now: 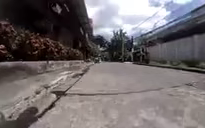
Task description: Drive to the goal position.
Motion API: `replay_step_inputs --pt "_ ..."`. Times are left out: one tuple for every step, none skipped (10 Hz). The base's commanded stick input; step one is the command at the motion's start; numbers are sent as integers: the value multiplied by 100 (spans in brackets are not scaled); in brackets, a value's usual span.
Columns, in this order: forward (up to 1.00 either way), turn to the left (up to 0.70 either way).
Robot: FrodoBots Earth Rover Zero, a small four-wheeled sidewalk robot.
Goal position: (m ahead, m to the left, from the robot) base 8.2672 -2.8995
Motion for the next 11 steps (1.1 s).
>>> replay_step_inputs --pt "85 0" --pt "85 0" --pt "85 0" --pt "85 0" --pt "85 0" --pt "85 0" --pt "85 0" --pt "85 0" --pt "85 0" --pt "85 0" --pt "85 0"
